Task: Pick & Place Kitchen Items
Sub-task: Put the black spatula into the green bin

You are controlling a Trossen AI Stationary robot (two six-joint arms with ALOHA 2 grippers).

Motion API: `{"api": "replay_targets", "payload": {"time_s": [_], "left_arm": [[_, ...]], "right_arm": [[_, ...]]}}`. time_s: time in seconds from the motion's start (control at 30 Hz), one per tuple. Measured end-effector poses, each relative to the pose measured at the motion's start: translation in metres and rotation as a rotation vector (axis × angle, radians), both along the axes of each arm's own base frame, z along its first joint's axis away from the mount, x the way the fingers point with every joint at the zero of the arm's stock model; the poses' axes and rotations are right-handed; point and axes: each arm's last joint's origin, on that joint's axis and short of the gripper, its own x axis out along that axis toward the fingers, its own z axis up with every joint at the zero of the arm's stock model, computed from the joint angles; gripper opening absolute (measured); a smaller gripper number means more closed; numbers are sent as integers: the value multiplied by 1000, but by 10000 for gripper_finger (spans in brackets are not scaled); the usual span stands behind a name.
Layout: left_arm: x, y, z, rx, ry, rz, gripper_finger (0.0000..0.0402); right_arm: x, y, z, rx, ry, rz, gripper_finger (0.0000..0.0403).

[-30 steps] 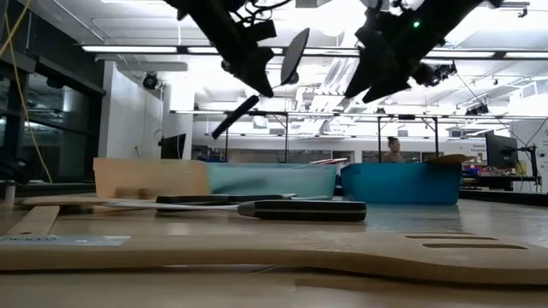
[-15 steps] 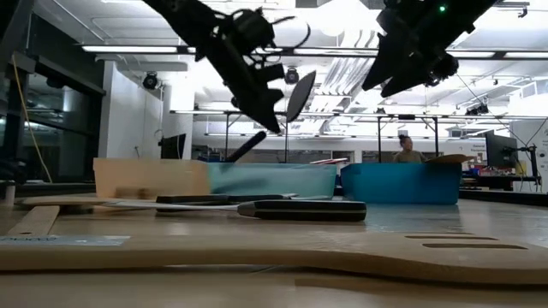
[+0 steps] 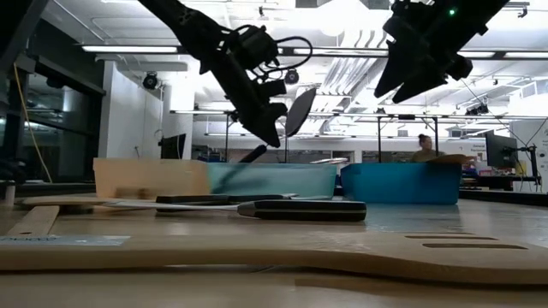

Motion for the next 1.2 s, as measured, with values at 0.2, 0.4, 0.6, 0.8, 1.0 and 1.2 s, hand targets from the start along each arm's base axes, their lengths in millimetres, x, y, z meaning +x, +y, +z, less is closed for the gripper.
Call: {"api": "replay_targets", "payload": {"time_s": [0.2, 0.4, 0.6, 0.8, 1.0, 1.2], "left_arm": [[-11, 15, -5, -104, 15, 37, 63], [-22, 29, -8, -209, 1, 54, 63], [-26, 37, -9, -244, -16, 39, 63], [-20, 38, -16, -214, -2, -19, 111], [-17, 37, -28, -246, 27, -26, 131], [-15, 38, -31, -234, 28, -26, 134]], "right_arm": [[0, -1, 0, 1, -8, -9, 275], [0, -1, 1, -8, -27, -34, 275], [1, -1, 1, 0, -43, -43, 275], [1, -1, 1, 5, -48, -47, 275], [1, -1, 1, 6, -52, -47, 275], [1, -1, 1, 8, -54, -47, 275]]}}
